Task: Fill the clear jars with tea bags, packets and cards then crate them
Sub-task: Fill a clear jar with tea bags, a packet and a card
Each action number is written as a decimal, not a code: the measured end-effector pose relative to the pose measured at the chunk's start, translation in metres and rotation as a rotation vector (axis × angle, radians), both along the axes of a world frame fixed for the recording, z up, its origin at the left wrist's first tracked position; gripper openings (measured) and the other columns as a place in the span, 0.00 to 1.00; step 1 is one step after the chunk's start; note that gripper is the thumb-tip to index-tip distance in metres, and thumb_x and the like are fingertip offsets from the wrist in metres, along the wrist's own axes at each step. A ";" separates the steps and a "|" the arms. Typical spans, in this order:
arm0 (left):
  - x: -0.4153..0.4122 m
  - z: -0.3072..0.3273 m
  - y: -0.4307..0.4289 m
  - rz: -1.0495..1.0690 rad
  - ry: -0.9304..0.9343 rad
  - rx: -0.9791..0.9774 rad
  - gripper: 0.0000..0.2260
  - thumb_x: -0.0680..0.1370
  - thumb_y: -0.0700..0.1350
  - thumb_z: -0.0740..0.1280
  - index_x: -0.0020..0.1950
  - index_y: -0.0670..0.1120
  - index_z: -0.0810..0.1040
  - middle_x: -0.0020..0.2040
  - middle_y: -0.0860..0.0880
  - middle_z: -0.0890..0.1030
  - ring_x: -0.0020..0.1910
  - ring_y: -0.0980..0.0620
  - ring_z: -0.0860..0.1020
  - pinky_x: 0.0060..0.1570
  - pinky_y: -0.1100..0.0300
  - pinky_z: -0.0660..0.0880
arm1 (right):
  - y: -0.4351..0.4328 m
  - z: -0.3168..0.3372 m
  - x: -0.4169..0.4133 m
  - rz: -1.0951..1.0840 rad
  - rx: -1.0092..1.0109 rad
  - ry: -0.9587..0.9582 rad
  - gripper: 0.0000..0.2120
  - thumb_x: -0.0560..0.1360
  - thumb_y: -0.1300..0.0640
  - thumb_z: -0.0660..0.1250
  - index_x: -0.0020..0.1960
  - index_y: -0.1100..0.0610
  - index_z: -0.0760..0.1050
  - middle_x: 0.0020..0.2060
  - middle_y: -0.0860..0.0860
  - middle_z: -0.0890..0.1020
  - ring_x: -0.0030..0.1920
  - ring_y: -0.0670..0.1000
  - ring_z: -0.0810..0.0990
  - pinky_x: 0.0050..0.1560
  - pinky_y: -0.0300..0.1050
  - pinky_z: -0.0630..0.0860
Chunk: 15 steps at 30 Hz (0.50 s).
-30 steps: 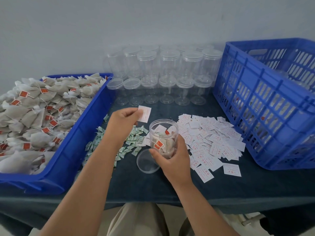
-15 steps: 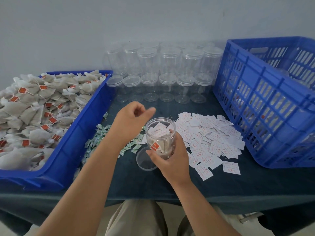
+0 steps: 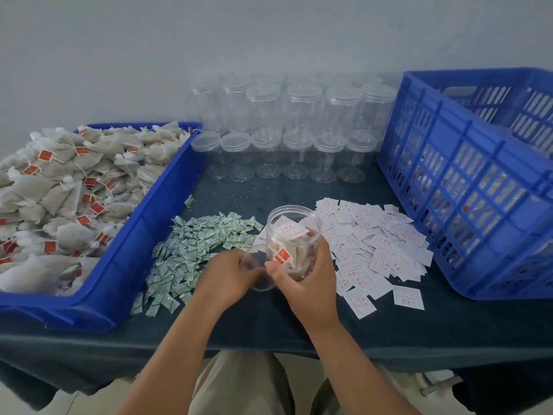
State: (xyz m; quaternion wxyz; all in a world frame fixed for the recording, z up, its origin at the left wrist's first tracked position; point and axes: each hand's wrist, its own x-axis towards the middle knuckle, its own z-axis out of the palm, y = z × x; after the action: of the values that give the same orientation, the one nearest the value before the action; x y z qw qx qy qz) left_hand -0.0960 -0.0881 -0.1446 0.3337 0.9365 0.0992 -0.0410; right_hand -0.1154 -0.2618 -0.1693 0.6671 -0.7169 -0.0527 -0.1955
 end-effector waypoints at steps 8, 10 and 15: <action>0.000 0.052 0.011 0.037 -0.252 -0.869 0.13 0.79 0.50 0.72 0.63 0.57 0.79 0.60 0.56 0.85 0.61 0.52 0.84 0.59 0.46 0.80 | 0.001 -0.005 0.002 0.190 -0.190 0.008 0.38 0.66 0.40 0.84 0.72 0.47 0.73 0.63 0.43 0.82 0.66 0.49 0.81 0.65 0.54 0.80; -0.006 0.066 0.014 -0.122 -0.321 -0.592 0.19 0.77 0.65 0.68 0.68 0.70 0.74 0.63 0.69 0.79 0.61 0.68 0.78 0.58 0.58 0.74 | 0.003 -0.006 0.002 0.208 -0.264 -0.012 0.42 0.65 0.37 0.83 0.74 0.47 0.72 0.64 0.41 0.80 0.66 0.48 0.79 0.65 0.49 0.79; -0.012 0.083 0.007 -0.487 -0.242 -0.031 0.32 0.68 0.76 0.68 0.70 0.73 0.69 0.68 0.67 0.67 0.68 0.66 0.69 0.65 0.65 0.66 | 0.004 -0.004 0.002 0.203 -0.350 -0.006 0.41 0.65 0.35 0.82 0.72 0.36 0.67 0.63 0.32 0.76 0.66 0.42 0.76 0.58 0.28 0.73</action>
State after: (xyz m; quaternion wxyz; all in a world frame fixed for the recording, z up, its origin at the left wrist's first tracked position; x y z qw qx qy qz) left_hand -0.1077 -0.0813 -0.0620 0.3376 0.9257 -0.1701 -0.0091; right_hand -0.1137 -0.2578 -0.1730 0.5483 -0.8124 -0.1599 -0.1175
